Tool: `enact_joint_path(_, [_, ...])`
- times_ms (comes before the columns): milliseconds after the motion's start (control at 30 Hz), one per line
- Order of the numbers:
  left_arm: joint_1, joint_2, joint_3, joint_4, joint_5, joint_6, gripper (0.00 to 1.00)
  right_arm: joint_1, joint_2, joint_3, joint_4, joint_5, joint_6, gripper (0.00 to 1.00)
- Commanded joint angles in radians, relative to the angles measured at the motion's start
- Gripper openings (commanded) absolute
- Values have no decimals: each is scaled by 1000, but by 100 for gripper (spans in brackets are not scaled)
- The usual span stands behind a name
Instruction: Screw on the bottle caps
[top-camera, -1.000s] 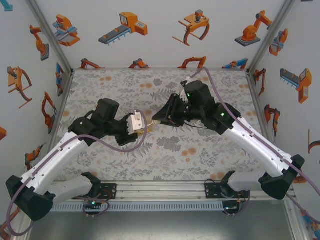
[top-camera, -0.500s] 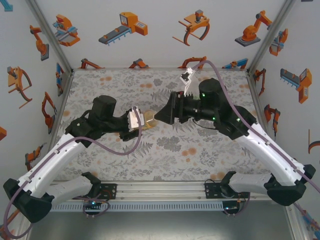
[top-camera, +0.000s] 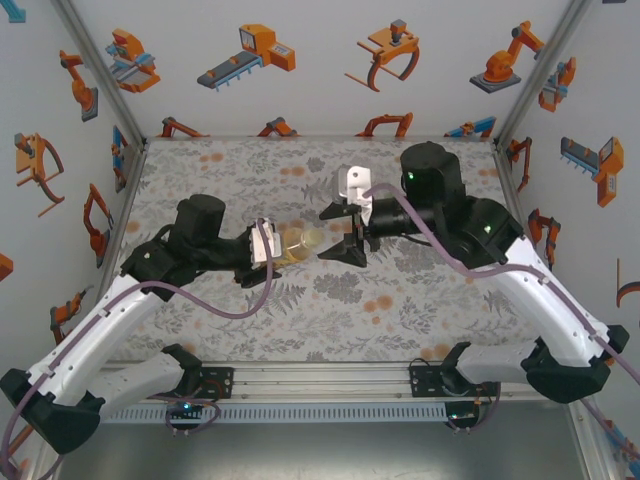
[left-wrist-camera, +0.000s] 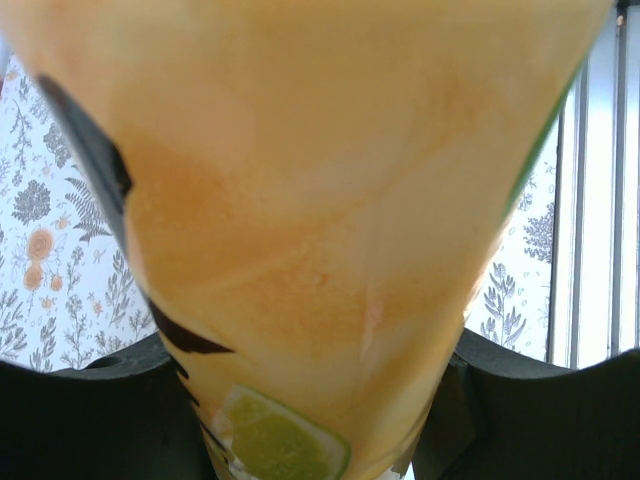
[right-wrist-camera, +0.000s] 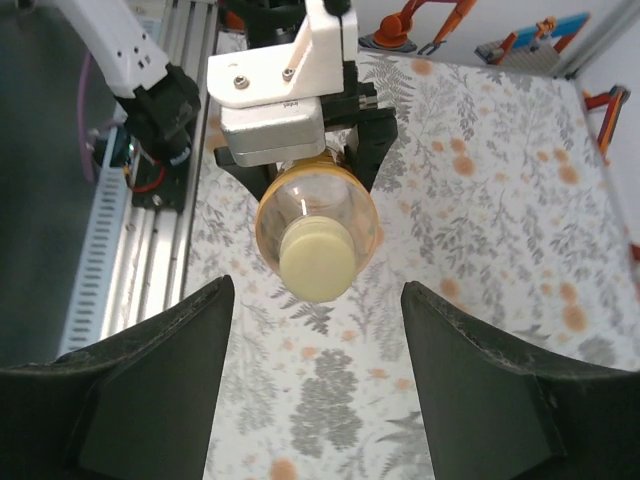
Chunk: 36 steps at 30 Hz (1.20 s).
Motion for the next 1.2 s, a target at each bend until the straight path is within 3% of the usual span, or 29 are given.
enact_joint_path(0, [-5, -15, 8, -26, 45, 7, 0, 3, 33, 63, -99, -68, -200, 60])
enact_joint_path(567, [-7, 0, 21, -26, 42, -1, 0, 30, 20, -19, 16, -105, -136, 38])
enact_joint_path(767, [-9, -7, 14, -17, 27, -12, 0, 33, 17, -38, 38, -88, -45, 18])
enact_joint_path(833, [-9, -5, 9, 0, 20, -24, 0, 34, 5, -72, 97, -19, 109, 1])
enact_joint_path(967, [-9, -5, -3, 56, 13, -59, 0, 34, -22, -154, 192, 117, 426, 0])
enact_joint_path(1167, [-9, 22, -25, 114, -6, -69, 0, 33, -70, -274, 311, 428, 1032, 0])
